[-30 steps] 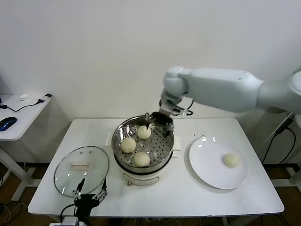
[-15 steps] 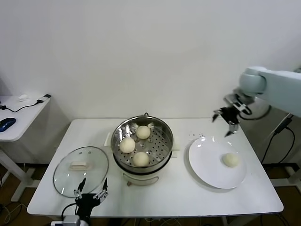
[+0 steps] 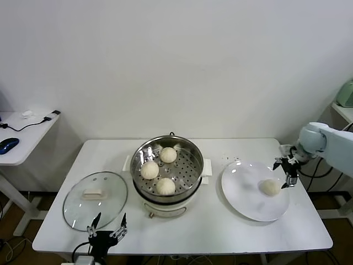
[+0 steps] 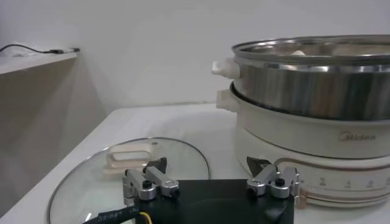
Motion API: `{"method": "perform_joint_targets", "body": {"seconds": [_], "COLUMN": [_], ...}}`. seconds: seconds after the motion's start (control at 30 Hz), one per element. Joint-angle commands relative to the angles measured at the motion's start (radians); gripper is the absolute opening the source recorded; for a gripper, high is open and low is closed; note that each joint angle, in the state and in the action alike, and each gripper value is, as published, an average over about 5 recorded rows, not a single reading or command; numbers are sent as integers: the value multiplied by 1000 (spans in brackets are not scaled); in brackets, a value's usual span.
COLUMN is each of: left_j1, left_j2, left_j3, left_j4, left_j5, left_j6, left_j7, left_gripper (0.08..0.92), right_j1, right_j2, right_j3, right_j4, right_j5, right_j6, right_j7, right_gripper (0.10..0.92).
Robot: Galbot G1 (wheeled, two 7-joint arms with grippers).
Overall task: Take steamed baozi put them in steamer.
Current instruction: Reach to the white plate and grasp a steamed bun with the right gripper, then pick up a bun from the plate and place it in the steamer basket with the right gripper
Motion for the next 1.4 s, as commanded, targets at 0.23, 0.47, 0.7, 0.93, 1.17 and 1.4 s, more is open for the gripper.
{"method": "perform_joint_targets", "body": {"seconds": [0.23, 0.47, 0.7, 0.93, 1.17, 1.4], "left_j1": [17, 22, 27, 30, 25, 16], "left_j2": [0, -1, -2, -7, -6, -3], "left_j3": [0, 2, 4, 13, 15, 16], "left_j4": [-7, -12, -16, -18, -24, -36], "left_j5": [5, 6, 7, 18, 21, 16], "left_j6": [-7, -9, -10, -10, -5, 3], "left_j7": [-4, -5, -6, -5, 0, 3], "left_gripper": [823, 823, 823, 823, 823, 823], "right_j1": [-267, -257, -147, 216, 698, 832], "right_j2": [36, 44, 11, 8, 161, 342], "right_j3": [256, 252, 172, -71, -425, -418], "right_j4": [-75, -75, -21, 52, 235, 460], "right_j5": [-71, -68, -19, 184, 571, 838], "right_j6": [-91, -90, -78, -50, -122, -265], "right_j7": [90, 83, 21, -24, 0, 142], "right_gripper": [823, 809, 676, 641, 636, 636]}}
